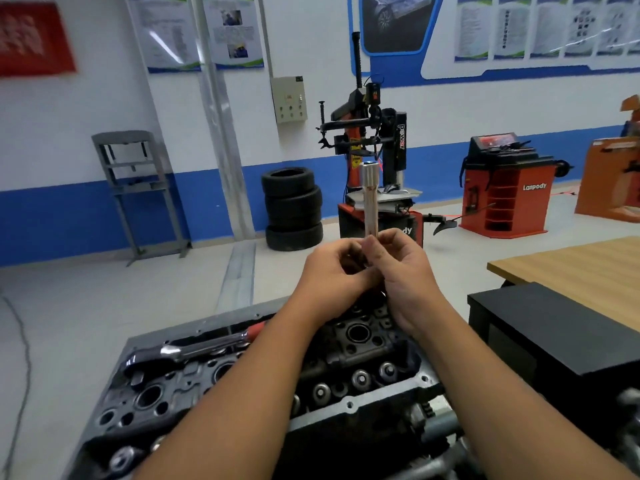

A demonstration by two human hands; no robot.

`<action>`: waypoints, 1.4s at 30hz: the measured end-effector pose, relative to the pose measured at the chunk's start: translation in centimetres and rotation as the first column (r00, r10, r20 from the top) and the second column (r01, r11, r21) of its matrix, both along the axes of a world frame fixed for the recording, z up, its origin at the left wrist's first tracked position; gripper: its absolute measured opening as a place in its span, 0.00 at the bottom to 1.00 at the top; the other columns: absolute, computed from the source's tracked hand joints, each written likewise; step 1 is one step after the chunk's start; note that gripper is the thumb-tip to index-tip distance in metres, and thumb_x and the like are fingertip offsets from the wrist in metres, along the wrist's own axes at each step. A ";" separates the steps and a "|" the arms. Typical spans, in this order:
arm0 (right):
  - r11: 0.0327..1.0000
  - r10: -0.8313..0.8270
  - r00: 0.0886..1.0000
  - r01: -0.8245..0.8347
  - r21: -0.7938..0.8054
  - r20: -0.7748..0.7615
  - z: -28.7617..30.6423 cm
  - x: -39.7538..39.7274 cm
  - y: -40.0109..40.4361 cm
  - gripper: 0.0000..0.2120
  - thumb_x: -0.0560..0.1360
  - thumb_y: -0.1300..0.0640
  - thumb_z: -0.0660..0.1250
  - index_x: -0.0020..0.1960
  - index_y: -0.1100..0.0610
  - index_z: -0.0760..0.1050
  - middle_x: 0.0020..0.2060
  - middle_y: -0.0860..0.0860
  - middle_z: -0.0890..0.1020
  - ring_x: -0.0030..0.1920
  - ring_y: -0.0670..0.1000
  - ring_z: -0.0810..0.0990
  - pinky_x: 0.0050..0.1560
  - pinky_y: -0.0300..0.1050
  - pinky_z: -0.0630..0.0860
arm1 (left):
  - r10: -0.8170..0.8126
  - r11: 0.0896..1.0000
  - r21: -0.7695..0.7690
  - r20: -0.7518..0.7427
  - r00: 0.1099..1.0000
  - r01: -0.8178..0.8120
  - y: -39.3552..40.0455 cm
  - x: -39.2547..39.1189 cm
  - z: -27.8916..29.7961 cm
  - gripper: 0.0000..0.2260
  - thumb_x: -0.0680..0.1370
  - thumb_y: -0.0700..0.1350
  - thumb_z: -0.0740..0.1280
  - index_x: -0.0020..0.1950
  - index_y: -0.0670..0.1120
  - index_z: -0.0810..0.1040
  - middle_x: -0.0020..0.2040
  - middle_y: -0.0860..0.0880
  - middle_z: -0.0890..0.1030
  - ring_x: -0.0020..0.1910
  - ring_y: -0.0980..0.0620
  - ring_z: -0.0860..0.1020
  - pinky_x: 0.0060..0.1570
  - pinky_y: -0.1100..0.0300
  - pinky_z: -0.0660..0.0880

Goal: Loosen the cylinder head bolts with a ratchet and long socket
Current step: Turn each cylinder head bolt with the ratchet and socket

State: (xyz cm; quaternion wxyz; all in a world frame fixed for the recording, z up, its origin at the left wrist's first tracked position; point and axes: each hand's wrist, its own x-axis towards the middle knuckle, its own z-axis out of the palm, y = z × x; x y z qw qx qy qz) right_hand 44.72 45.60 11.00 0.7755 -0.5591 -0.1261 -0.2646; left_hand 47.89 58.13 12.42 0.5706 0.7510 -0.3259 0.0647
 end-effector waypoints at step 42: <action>0.998 -0.015 1.000 0.014 -0.060 -0.027 0.0 0.0 0.1 0.17 0.84 0.46 0.61 0.44 0.46 0.84 0.39 0.49 0.85 0.44 0.50 0.86 0.41 0.46 0.84 | -0.225 0.974 -0.054 -0.141 0.964 0.219 0.6 0.2 0.1 0.10 0.85 0.38 0.65 0.64 0.41 0.82 0.46 0.51 0.87 0.44 0.55 0.85 0.43 0.59 0.82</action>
